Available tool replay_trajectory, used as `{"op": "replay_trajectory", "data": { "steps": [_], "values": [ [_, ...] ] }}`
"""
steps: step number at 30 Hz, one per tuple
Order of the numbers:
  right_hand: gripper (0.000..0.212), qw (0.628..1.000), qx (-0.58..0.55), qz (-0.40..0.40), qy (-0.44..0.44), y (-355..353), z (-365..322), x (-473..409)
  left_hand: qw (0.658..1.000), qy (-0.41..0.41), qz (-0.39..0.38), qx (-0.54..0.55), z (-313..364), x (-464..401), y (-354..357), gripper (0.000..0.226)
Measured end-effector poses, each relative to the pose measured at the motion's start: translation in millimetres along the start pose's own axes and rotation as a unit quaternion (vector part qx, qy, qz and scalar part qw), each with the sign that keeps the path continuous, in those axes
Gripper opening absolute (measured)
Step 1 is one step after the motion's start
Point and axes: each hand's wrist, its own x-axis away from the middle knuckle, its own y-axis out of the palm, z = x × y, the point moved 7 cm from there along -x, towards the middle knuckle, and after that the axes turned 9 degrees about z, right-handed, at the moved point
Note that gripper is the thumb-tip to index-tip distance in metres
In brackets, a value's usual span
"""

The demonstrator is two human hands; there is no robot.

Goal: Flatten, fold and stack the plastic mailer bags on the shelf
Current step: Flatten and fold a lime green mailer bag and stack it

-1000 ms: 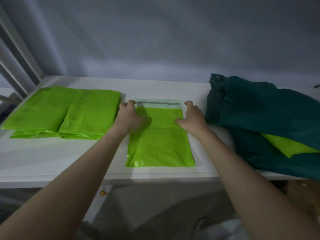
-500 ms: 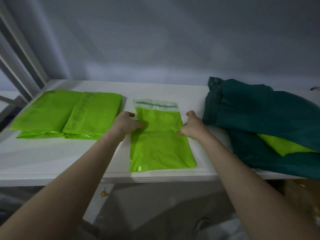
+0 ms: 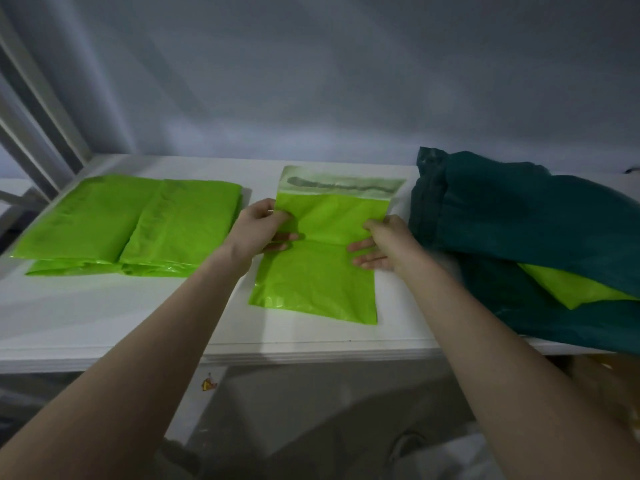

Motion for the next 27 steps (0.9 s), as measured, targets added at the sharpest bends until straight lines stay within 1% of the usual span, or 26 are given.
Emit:
{"op": "replay_trajectory", "data": {
  "steps": [2, 5, 7, 8, 11, 13, 15, 16, 17, 19, 20, 22, 23, 27],
  "values": [
    [0.024, 0.999, -0.026, -0.026, 0.027, 3.7, 0.8, 3.9, 1.000, -0.014, -0.005, 0.022, -3.7, -2.6, -0.3, 0.013],
    [0.042, 0.994, -0.088, -0.023, 0.059, 2.0, 2.0, 0.3, 0.998, -0.039, -0.030, 0.044, -10.1, -6.0, 0.8, 0.013],
    [0.047, 0.990, -0.123, -0.019, 0.067, 0.4, 2.8, -2.3, 0.997, -0.045, -0.044, 0.050, -11.7, -5.1, 3.2, 0.015],
    [0.049, 0.988, -0.139, -0.019, 0.067, -0.5, 2.3, -2.7, 0.996, -0.049, -0.039, 0.064, -11.7, -4.3, 3.8, 0.019],
    [0.057, 0.980, -0.185, -0.022, 0.074, -2.6, 1.7, -2.8, 0.986, -0.099, 0.018, 0.130, -12.5, -3.2, -2.0, 0.030],
    [0.058, 0.977, -0.197, -0.028, 0.080, -4.3, 2.0, -2.3, 0.985, -0.116, 0.029, 0.128, -11.1, -3.0, -5.9, 0.035],
    [0.047, 0.983, -0.166, -0.043, 0.072, -3.9, 3.3, -2.4, 0.990, -0.115, 0.035, 0.075, -10.4, -2.5, -9.2, 0.036],
    [0.038, 0.989, -0.127, -0.043, 0.056, -4.2, 3.2, -1.8, 0.994, -0.100, 0.048, 0.015, -10.3, -3.3, -12.0, 0.034],
    [0.028, 0.995, -0.081, -0.037, 0.037, -5.2, 3.1, -1.5, 0.993, -0.070, 0.066, -0.066, -10.2, -6.7, -16.7, 0.032],
    [0.011, 1.000, -0.018, -0.018, -0.008, -6.8, 2.6, -3.1, 0.971, 0.004, 0.087, -0.224, -8.7, -11.6, -23.3, 0.036],
    [0.007, 0.999, 0.001, -0.016, -0.031, -6.3, 2.3, -3.5, 0.956, 0.016, 0.082, -0.281, -10.7, -11.8, -24.5, 0.044],
    [0.008, 0.997, 0.030, -0.032, -0.062, -3.0, 3.6, -1.5, 0.932, 0.018, 0.068, -0.355, -15.0, -8.5, -25.6, 0.057],
    [0.011, 0.996, 0.043, -0.043, -0.069, -1.3, 4.7, 1.0, 0.924, 0.019, 0.063, -0.376, -15.1, -5.7, -25.7, 0.060],
    [0.029, 0.991, 0.070, -0.067, -0.088, 3.5, 4.0, 13.1, 0.914, 0.012, 0.034, -0.405, -18.3, 0.4, -28.7, 0.069]
  ]
}}
